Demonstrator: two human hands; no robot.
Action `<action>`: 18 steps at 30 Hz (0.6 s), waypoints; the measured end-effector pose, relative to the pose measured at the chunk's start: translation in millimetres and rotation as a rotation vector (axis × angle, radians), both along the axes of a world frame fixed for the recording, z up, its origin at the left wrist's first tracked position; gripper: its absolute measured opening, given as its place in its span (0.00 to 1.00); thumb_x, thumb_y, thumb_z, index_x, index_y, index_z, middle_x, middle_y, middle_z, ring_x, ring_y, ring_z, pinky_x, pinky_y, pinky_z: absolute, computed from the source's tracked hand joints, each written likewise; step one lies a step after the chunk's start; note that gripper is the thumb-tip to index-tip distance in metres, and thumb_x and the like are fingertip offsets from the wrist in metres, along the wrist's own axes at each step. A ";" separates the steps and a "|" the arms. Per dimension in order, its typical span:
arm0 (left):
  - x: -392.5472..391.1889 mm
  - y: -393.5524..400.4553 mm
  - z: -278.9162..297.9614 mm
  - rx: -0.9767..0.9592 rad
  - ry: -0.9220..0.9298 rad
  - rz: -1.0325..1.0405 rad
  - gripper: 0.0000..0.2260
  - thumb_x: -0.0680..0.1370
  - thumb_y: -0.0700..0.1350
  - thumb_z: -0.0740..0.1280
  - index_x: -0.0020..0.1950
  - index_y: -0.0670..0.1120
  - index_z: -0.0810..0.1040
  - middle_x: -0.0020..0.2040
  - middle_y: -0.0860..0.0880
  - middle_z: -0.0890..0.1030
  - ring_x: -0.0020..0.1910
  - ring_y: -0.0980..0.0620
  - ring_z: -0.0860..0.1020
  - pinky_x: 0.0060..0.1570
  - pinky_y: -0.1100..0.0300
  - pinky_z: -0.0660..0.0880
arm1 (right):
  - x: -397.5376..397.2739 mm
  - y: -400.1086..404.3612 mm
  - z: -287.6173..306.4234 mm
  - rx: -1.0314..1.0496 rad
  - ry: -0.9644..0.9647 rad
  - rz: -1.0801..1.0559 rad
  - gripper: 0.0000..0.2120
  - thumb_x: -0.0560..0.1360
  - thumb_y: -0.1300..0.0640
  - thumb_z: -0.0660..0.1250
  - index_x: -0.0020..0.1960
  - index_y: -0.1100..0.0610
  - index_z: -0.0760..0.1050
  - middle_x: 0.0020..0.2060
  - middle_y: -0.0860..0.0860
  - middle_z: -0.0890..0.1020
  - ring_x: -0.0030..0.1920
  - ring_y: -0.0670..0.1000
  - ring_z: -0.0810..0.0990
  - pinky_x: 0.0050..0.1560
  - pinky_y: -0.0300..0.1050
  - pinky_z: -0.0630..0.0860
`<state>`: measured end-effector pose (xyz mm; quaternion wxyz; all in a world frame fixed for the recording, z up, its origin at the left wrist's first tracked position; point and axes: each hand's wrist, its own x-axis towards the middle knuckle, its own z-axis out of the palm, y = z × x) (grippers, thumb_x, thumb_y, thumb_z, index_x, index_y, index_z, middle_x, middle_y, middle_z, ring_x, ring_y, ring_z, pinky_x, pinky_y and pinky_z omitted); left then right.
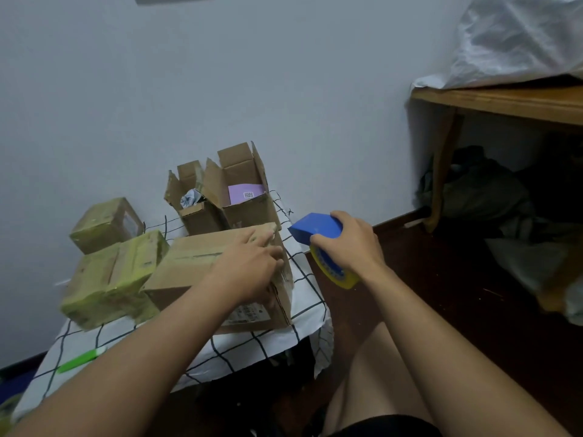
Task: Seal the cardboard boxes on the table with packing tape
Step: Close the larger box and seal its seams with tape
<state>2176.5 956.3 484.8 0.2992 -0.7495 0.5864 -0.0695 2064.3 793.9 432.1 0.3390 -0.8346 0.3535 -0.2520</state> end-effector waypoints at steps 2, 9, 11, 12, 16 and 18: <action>0.3 -3.5 0.7 0.029 0.001 -0.029 0.33 0.74 0.65 0.66 0.76 0.53 0.66 0.78 0.55 0.62 0.79 0.46 0.47 0.75 0.45 0.44 | -1.8 -1.8 0.4 0.010 -0.013 -0.002 0.30 0.72 0.41 0.69 0.71 0.49 0.69 0.61 0.53 0.76 0.58 0.55 0.75 0.50 0.48 0.73; 8.4 -6.0 -1.4 0.048 0.154 -0.041 0.25 0.75 0.60 0.68 0.69 0.51 0.76 0.72 0.54 0.72 0.79 0.52 0.51 0.75 0.52 0.52 | -1.2 -5.2 -0.6 0.022 -0.048 -0.008 0.31 0.72 0.41 0.70 0.72 0.48 0.69 0.61 0.52 0.76 0.58 0.53 0.74 0.52 0.48 0.74; 11.3 -2.7 -3.3 -0.006 0.239 -0.052 0.23 0.74 0.58 0.70 0.66 0.51 0.78 0.69 0.54 0.75 0.79 0.52 0.50 0.74 0.53 0.54 | -0.2 -4.1 -2.5 0.027 -0.065 -0.011 0.31 0.71 0.40 0.70 0.72 0.48 0.69 0.61 0.52 0.76 0.58 0.53 0.75 0.54 0.50 0.76; 12.6 -0.4 -5.0 -0.035 0.283 -0.056 0.24 0.74 0.57 0.71 0.67 0.51 0.77 0.69 0.54 0.75 0.79 0.51 0.49 0.75 0.54 0.53 | 0.2 -3.4 -3.5 0.031 -0.076 -0.014 0.31 0.71 0.40 0.70 0.72 0.48 0.69 0.61 0.52 0.76 0.57 0.52 0.75 0.55 0.51 0.76; 14.4 3.0 -8.5 -0.068 0.262 -0.093 0.28 0.74 0.57 0.71 0.71 0.47 0.72 0.73 0.51 0.70 0.79 0.50 0.45 0.76 0.57 0.48 | 0.2 1.8 -6.1 0.039 -0.107 -0.014 0.32 0.71 0.40 0.71 0.72 0.48 0.69 0.60 0.51 0.76 0.58 0.52 0.75 0.56 0.49 0.75; 16.5 3.0 -8.8 -0.090 0.277 -0.100 0.24 0.74 0.57 0.71 0.64 0.45 0.77 0.69 0.50 0.74 0.79 0.51 0.47 0.76 0.57 0.47 | 1.0 3.7 -6.6 0.036 -0.110 -0.009 0.32 0.71 0.40 0.71 0.72 0.48 0.69 0.60 0.51 0.76 0.58 0.51 0.74 0.56 0.49 0.75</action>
